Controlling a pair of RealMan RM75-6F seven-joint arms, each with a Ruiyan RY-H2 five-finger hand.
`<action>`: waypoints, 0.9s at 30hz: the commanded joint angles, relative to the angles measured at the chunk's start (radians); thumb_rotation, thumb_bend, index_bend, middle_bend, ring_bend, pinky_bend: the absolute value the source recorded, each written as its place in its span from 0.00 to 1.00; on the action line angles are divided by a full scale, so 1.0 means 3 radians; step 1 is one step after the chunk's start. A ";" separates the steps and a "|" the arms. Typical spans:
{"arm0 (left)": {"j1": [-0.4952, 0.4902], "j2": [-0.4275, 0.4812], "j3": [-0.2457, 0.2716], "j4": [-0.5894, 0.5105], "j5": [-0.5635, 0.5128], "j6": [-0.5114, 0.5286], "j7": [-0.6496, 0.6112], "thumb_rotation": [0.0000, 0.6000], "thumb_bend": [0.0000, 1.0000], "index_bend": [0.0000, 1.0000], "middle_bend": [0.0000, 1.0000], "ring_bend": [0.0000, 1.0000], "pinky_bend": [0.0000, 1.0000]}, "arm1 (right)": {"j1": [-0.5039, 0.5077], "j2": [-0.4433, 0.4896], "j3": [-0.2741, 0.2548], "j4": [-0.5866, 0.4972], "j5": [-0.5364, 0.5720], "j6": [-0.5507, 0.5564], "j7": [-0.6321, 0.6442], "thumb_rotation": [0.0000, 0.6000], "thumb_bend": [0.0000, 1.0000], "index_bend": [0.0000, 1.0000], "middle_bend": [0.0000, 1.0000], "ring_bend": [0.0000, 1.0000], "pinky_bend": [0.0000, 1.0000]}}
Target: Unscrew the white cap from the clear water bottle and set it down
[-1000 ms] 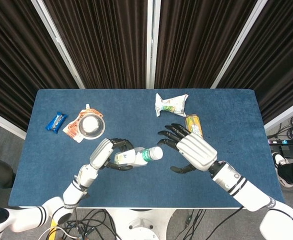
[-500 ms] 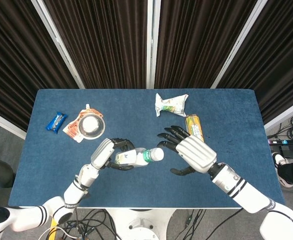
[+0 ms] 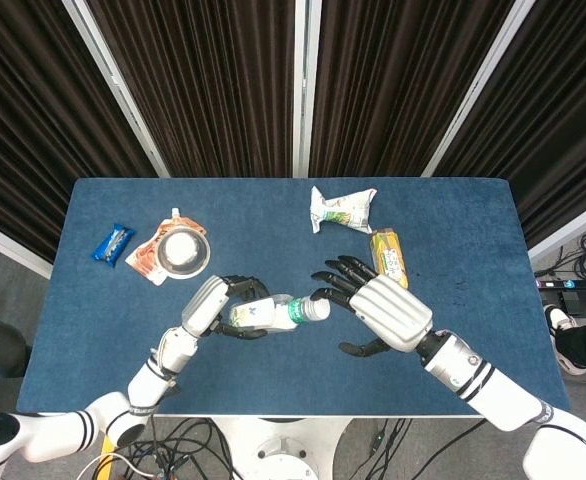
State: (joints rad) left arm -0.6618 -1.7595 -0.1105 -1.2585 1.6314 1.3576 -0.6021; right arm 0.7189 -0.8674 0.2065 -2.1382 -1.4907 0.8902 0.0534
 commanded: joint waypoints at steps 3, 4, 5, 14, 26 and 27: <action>0.0004 -0.0006 0.0008 -0.0003 -0.0007 -0.0001 -0.0014 1.00 0.31 0.66 0.64 0.57 0.56 | -0.0003 0.0007 -0.0015 -0.0011 -0.0034 0.0012 0.0003 0.97 0.11 0.27 0.12 0.00 0.00; 0.0005 -0.0008 0.0008 0.0000 -0.0008 -0.0001 -0.0016 1.00 0.31 0.66 0.64 0.57 0.56 | -0.0002 0.0008 -0.0020 -0.0012 -0.0039 0.0010 0.0004 0.97 0.11 0.27 0.12 0.00 0.00; 0.0004 -0.0010 0.0009 0.0004 -0.0009 -0.0002 -0.0017 1.00 0.31 0.66 0.64 0.57 0.56 | 0.0000 0.0008 -0.0024 -0.0013 -0.0044 0.0006 0.0005 0.97 0.11 0.27 0.12 0.00 0.00; 0.0005 -0.0019 0.0011 0.0020 -0.0006 0.0012 -0.0029 1.00 0.31 0.66 0.64 0.57 0.56 | -0.0017 0.0000 -0.0047 -0.0027 -0.0112 0.0060 0.0009 0.97 0.11 0.27 0.12 0.00 0.00; 0.0001 -0.0020 0.0027 0.0011 0.0020 0.0031 -0.0029 1.00 0.31 0.67 0.64 0.57 0.56 | -0.0034 -0.0101 -0.0008 0.0095 -0.0119 0.0217 0.0081 0.97 0.13 0.23 0.13 0.00 0.00; 0.0004 -0.0018 0.0026 0.0008 0.0023 0.0040 -0.0029 1.00 0.31 0.67 0.64 0.57 0.56 | -0.0032 -0.0102 -0.0007 0.0110 -0.0081 0.0206 0.0062 0.97 0.13 0.23 0.13 0.00 0.00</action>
State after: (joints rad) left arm -0.6614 -1.7653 -0.1029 -1.2554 1.6375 1.3682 -0.6109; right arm 0.7088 -0.8972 0.2034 -2.1108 -1.5253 0.9546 0.0779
